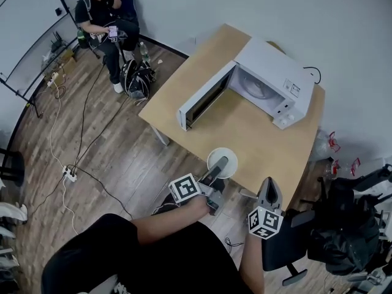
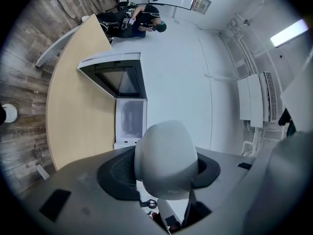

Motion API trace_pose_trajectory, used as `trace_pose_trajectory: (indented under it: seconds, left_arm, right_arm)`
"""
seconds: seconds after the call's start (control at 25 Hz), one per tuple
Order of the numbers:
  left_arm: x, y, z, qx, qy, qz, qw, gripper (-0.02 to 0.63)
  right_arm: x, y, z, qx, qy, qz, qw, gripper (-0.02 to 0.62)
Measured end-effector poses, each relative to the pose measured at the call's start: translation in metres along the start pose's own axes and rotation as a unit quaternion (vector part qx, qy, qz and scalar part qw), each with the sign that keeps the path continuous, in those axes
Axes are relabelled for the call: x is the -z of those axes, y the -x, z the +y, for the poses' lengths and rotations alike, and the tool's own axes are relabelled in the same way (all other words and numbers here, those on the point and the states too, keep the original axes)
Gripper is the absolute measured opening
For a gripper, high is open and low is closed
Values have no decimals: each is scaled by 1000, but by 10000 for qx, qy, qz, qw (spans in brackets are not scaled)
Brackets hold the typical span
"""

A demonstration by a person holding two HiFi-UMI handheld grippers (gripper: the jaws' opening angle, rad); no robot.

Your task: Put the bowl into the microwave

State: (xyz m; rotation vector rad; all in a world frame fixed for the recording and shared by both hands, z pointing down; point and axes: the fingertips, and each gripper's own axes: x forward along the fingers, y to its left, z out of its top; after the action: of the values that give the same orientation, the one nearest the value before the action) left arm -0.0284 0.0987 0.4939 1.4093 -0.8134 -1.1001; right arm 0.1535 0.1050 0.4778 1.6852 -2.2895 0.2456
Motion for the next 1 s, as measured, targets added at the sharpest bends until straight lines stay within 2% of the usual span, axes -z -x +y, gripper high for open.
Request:
trace_pose_trajectory:
  seconds: [0.32, 0.6, 0.72, 0.88, 1.0]
  left_arm:
    - [-43, -51, 33, -636, -178, 377, 9971, 230]
    - [-60, -97, 54, -869, 27, 622, 9943, 229]
    - [-69, -117, 68, -973, -20, 609, 9934, 229]
    - [-91, -149, 88, -1146, -240, 435, 9922, 229]
    - [-98, -180, 98, -1145, -271, 449, 9920, 229]
  right_arm:
    - [-25, -67, 13, 160, 75, 68, 9998, 60]
    - [-31, -98, 13, 365, -4, 154, 9992, 60]
    - [-30, -103, 10, 437, 22, 207, 9988, 60]
    - [-31, -111, 6, 498, 338, 228, 9979, 60]
    - [-30, -122, -1, 520, 217, 229, 9981, 60]
